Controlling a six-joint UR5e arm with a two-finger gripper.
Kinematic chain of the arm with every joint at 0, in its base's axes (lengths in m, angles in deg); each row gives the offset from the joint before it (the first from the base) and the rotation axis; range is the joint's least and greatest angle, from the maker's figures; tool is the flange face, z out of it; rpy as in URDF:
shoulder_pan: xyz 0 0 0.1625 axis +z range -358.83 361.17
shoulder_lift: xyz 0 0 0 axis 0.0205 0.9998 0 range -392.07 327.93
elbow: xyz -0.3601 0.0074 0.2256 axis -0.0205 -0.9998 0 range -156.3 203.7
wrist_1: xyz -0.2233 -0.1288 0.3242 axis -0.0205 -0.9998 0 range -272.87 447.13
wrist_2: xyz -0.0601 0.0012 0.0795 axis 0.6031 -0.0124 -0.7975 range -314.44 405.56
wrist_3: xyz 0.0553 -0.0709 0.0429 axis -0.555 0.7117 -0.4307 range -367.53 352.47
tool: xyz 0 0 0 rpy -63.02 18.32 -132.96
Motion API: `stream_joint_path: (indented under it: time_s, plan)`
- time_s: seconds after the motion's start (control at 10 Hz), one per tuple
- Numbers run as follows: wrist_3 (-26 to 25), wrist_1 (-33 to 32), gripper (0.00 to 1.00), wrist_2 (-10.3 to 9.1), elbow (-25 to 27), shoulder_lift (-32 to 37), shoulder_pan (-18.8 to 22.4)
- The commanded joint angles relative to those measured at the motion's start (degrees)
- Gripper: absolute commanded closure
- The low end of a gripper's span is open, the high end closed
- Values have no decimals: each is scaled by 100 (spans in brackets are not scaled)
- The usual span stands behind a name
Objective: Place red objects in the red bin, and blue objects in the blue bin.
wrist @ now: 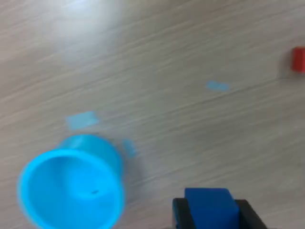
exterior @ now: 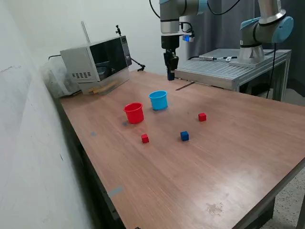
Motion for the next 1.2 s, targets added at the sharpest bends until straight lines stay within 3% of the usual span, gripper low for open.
stream_joint_path:
  time_s: [0.0,0.2,0.6,1.1]
  plan:
    - [146,181,100,2,-73,43,-641]
    - [208,147,100,2,-55,-255,-844]
    - [216,-178,100,2,-72,-774,-862]
    - [216,-504,100,11,-135,-801,-880]
